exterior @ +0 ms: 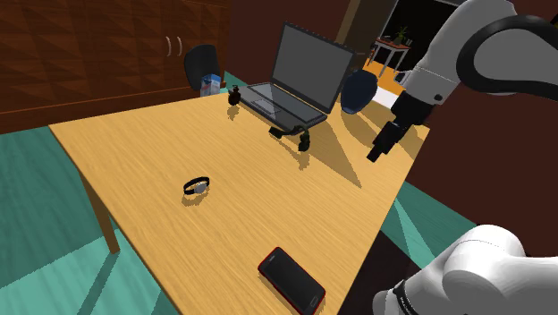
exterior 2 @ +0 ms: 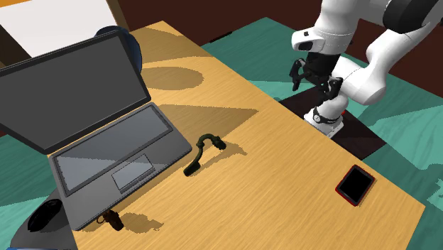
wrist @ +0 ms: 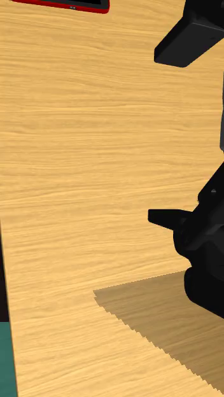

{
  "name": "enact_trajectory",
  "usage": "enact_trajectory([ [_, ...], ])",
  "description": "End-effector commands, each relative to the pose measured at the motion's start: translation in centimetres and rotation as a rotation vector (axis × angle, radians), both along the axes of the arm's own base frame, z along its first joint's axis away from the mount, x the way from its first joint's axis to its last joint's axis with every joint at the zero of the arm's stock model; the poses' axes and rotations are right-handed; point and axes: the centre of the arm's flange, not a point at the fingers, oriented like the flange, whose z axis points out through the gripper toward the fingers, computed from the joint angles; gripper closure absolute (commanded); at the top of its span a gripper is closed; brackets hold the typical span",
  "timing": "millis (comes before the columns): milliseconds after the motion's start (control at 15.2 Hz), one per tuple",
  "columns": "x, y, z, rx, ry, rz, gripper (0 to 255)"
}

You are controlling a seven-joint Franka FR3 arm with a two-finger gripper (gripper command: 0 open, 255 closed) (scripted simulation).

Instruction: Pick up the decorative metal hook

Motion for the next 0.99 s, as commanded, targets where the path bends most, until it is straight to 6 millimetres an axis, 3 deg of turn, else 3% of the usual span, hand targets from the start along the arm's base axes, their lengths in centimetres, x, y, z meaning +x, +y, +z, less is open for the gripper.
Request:
enact_trajectory([
  [0,0.0,0.0,0.0,0.000,0.000,0.000,0],
  [924,18.6,-3.2,-5.6,-0.015,0.077,0.108,0],
])
